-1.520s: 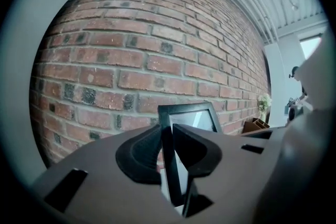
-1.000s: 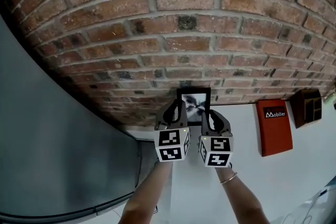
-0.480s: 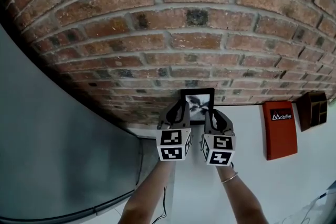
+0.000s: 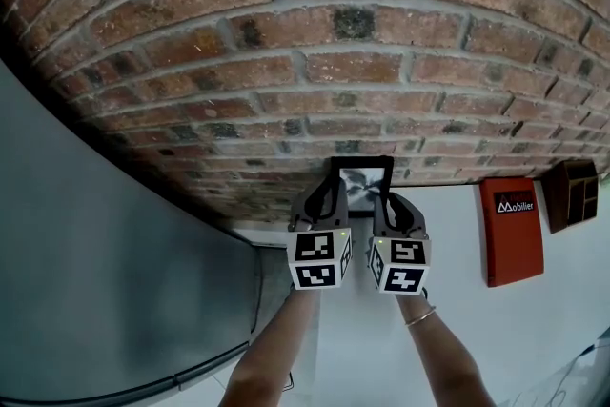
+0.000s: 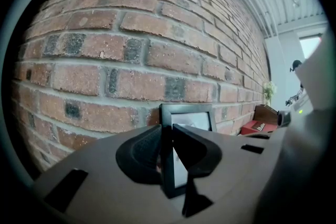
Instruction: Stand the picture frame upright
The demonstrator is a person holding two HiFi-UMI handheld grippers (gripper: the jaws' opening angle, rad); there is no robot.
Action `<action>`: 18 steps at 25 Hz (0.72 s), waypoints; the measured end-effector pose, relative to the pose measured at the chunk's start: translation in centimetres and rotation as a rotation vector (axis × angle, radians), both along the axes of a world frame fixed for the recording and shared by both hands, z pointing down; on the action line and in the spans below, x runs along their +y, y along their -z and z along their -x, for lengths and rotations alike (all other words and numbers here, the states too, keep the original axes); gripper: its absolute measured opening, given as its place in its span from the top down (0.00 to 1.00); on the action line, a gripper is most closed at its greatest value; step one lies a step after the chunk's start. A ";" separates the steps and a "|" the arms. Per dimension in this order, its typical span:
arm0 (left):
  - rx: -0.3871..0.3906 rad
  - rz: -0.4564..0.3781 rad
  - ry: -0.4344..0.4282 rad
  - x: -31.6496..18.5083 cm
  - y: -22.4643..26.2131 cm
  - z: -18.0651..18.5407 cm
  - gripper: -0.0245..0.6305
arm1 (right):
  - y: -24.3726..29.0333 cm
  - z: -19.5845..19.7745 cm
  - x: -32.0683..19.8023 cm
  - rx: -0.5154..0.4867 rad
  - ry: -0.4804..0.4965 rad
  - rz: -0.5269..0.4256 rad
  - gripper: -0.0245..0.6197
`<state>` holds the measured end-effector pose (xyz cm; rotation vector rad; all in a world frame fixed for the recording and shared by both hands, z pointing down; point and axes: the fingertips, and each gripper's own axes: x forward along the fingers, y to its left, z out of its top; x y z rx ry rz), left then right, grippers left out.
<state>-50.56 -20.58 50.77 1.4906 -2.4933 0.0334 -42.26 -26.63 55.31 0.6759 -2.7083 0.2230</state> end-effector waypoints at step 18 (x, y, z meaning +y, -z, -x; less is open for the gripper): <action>0.026 0.013 0.031 2.9 1.4 -1.9 0.84 | 2.4 -2.3 0.2 -0.022 0.028 0.014 0.84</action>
